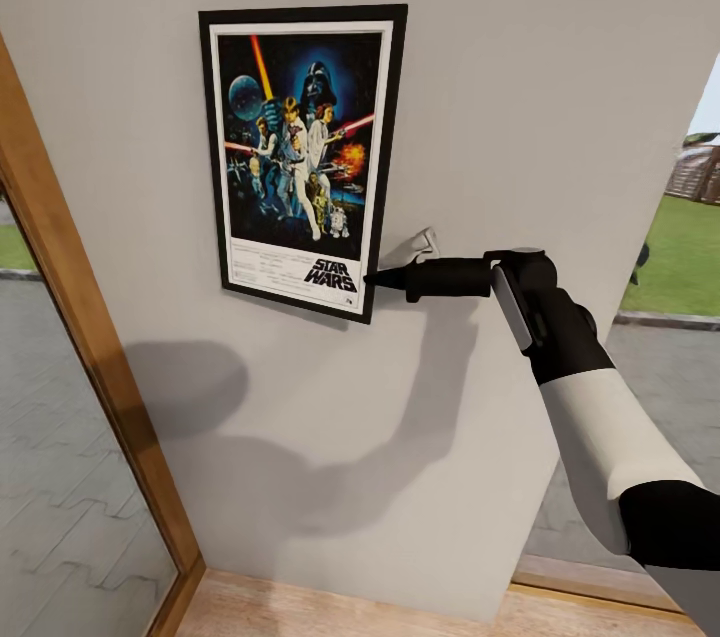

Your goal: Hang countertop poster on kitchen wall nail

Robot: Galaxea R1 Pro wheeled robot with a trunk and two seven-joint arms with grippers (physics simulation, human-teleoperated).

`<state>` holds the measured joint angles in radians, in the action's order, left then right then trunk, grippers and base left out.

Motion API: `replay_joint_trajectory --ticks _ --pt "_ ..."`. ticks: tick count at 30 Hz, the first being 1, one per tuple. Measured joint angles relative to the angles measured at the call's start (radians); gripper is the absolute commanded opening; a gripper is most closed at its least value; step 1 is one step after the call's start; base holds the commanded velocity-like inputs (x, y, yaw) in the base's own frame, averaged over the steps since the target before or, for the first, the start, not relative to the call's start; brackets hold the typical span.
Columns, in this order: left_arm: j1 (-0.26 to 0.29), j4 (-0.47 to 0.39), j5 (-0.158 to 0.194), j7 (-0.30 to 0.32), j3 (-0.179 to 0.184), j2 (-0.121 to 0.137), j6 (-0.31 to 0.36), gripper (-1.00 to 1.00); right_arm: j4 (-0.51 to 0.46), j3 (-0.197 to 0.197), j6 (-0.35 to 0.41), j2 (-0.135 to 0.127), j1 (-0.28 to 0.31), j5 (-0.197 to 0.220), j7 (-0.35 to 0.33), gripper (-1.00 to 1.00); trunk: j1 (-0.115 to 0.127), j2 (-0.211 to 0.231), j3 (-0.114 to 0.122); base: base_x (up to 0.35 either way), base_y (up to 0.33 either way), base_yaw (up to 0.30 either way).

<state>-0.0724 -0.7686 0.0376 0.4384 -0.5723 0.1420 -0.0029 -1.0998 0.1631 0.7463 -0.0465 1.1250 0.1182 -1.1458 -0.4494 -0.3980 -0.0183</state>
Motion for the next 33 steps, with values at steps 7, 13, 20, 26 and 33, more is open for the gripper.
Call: replay_joint_trajectory --ticks 7,13,20,26,33 --pt "0.0 0.0 0.0 0.0 0.0 0.001 0.001 1.0 0.0 0.0 0.0 0.0 0.0 0.0 0.0 -1.0 0.0 0.0 0.0 0.078 0.0 0.0" --pt "0.0 0.0 0.0 0.0 0.001 0.001 0.003 1.0 0.0 0.003 -0.084 -0.002 0.0 -0.17 -0.323 1.0 0.0 0.0 0.0 0.113 0.0 0.0" --pt "0.0 0.001 0.0 0.0 0.001 0.001 0.002 1.0 0.001 0.0 0.013 -0.001 0.0 0.018 -0.046 1.0 0.0 -0.001 0.0 0.01 0.0 0.0" --pt "0.0 0.0 0.0 0.0 0.001 0.001 0.002 1.0 0.001 0.0 0.013 -0.001 0.0 0.018 -0.046 1.0 0.0 -0.001 0.0 0.001 0.0 0.0" --pt "0.0 0.0 0.0 0.0 0.001 0.001 0.001 1.0 0.001 0.0 0.013 -0.001 0.0 0.018 -0.046 1.0 0.0 -0.001 0.0 0.0 0.0 0.0"
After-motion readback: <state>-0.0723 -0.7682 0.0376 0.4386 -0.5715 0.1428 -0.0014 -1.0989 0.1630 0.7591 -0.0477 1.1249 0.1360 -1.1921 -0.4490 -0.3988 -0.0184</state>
